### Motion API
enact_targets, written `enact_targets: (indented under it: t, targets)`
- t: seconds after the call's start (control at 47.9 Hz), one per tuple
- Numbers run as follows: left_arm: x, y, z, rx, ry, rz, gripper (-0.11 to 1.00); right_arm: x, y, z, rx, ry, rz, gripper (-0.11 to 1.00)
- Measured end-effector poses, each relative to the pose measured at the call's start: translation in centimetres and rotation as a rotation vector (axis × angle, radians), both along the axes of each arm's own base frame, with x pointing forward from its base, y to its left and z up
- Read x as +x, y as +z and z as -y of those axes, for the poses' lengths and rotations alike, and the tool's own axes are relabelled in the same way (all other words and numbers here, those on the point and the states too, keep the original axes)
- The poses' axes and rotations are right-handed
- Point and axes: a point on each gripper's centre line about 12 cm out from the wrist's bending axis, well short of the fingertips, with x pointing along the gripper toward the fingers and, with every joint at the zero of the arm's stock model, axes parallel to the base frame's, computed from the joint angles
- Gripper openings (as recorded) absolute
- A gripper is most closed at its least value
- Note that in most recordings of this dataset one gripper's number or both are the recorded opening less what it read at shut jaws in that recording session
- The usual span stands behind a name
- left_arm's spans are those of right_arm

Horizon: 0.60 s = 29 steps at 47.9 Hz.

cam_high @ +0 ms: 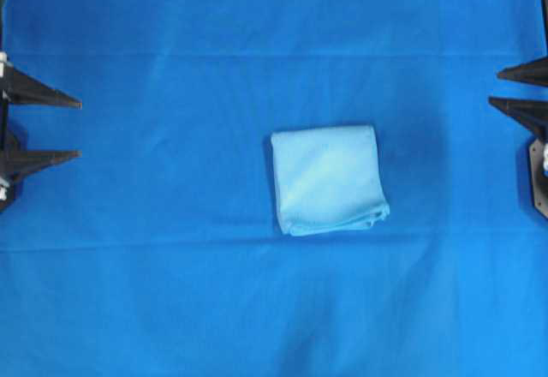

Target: Fold the light blue towel.

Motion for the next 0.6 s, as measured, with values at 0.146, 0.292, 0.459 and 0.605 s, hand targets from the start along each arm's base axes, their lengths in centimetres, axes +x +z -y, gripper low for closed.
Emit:
enact_targets:
  t: [0.146, 0.292, 0.459, 0.605]
  targets:
    - [0.00, 0.00, 0.00, -0.002, 0.000, 0.000, 0.72, -0.03, -0.22, 0.03, 0.003, -0.004, -0.003, 0.53]
    - [-0.01, -0.08, -0.02, -0.002, 0.002, -0.003, 0.72, -0.03, -0.20, 0.05, 0.000, -0.004, -0.002, 0.53]
    - [-0.01, -0.08, -0.02, -0.003, 0.002, -0.003, 0.72, -0.02, -0.24, 0.04, -0.001, -0.003, -0.002, 0.53]
    - [-0.01, -0.06, -0.02, -0.002, 0.002, -0.001, 0.72, -0.02, -0.17, 0.05, -0.002, -0.003, 0.000, 0.53]
